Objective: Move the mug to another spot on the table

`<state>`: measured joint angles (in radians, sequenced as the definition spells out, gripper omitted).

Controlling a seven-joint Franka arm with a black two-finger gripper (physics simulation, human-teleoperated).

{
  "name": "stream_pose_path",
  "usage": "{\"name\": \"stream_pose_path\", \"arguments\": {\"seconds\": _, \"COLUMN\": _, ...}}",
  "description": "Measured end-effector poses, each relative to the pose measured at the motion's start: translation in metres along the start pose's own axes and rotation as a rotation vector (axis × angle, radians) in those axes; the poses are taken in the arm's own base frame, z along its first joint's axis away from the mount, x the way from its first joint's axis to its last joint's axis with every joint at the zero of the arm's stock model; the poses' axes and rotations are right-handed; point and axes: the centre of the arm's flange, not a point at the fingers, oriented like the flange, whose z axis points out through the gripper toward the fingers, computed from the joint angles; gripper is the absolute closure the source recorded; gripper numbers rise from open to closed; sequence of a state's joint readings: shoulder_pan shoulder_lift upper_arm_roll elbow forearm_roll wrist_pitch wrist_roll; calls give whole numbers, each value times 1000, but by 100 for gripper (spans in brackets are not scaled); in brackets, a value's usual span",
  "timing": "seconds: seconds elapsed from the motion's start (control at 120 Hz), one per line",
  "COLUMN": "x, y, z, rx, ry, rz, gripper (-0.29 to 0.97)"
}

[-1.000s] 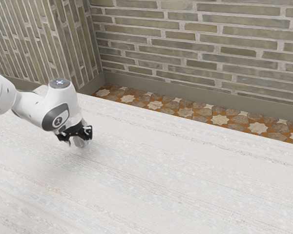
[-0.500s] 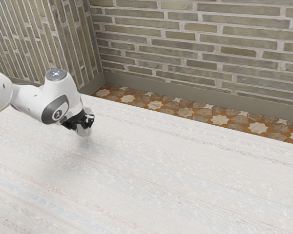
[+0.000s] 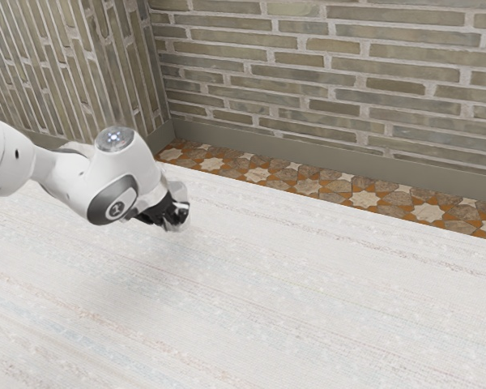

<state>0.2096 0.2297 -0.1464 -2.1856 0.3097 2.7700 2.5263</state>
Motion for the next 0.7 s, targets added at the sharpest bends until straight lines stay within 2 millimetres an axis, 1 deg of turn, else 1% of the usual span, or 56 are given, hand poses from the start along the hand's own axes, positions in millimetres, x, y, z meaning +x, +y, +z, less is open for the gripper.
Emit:
{"name": "stream_pose_path", "arguments": {"seconds": 0.083, "x": 12, "y": -6, "z": -1, "rx": 14, "ry": 1, "rz": 4, "gripper": 65}}
{"name": "stream_pose_path", "arguments": {"seconds": 0.158, "x": 20, "y": -11, "z": 0, "rx": 24, "ry": 2, "rz": 9, "gripper": 67}}
{"name": "stream_pose_path", "arguments": {"seconds": 0.2, "x": 23, "y": -15, "z": 1, "rx": 29, "ry": 2, "rz": 12, "gripper": 66}}
{"name": "stream_pose_path", "arguments": {"seconds": 0.5, "x": 51, "y": -49, "z": 6, "rx": 59, "ry": 20, "rz": 52, "gripper": 63}}
{"name": "stream_pose_path", "arguments": {"seconds": 0.583, "x": 56, "y": -52, "z": 10, "rx": 59, "ry": 30, "rz": 51, "gripper": 63}}
{"name": "stream_pose_path", "arguments": {"seconds": 0.7, "x": 62, "y": -52, "z": 19, "rx": 55, "ry": 47, "rz": 42, "gripper": 64}}
